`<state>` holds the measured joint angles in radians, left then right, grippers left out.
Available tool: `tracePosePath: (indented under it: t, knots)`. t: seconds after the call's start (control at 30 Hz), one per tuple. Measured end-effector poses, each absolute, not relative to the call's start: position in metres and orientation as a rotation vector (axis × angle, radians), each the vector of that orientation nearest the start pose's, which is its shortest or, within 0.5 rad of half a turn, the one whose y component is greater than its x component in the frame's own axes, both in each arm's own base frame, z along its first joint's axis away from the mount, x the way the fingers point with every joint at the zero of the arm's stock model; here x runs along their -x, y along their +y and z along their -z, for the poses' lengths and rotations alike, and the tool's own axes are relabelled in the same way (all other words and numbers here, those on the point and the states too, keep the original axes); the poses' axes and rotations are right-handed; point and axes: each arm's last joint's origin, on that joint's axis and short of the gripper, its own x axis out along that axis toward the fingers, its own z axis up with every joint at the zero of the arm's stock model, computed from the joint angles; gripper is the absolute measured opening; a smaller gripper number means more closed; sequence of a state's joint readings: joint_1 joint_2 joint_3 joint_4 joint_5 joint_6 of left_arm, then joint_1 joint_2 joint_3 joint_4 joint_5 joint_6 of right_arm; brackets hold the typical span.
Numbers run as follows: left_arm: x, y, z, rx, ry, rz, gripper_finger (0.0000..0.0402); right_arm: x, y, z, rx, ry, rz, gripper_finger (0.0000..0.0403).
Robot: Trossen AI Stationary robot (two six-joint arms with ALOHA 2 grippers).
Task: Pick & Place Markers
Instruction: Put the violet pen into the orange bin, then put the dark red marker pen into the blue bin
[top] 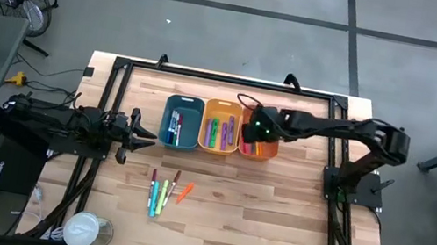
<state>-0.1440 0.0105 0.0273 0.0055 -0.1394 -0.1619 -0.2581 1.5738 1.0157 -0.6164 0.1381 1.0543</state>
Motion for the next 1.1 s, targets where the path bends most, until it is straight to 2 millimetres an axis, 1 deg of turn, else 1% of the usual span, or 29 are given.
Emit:
tracePosePath:
  t: [0.13, 0.23, 0.43, 0.5, 0.83, 1.1]
  knots:
    - [-0.096, -0.01, -0.173, 0.165, -0.022, 0.006, 0.0094, -0.294, -0.081, -0.183, -1.011, 0.916, 0.961, 0.0032]
    - [-0.096, -0.01, -0.172, 0.165, -0.021, 0.007, 0.0094, -0.295, -0.082, -0.179, -1.018, 0.918, 0.98, 0.0038]
    - [-0.096, -0.01, -0.172, 0.165, -0.021, 0.007, 0.0094, -0.296, -0.082, -0.179, -1.013, 0.915, 0.982, 0.0037]
    - [-0.096, -0.01, -0.173, 0.165, -0.021, 0.007, 0.0094, -0.296, -0.082, -0.179, -1.018, 0.921, 0.975, 0.0043]
    - [-0.096, -0.01, -0.172, 0.165, -0.021, 0.006, 0.0094, -0.295, -0.081, -0.179, -1.008, 0.933, 0.964, 0.0086]
    - [-0.096, -0.01, -0.173, 0.165, -0.022, 0.007, 0.0094, -0.296, -0.08, -0.179, -0.975, 0.954, 0.932, 0.0133]
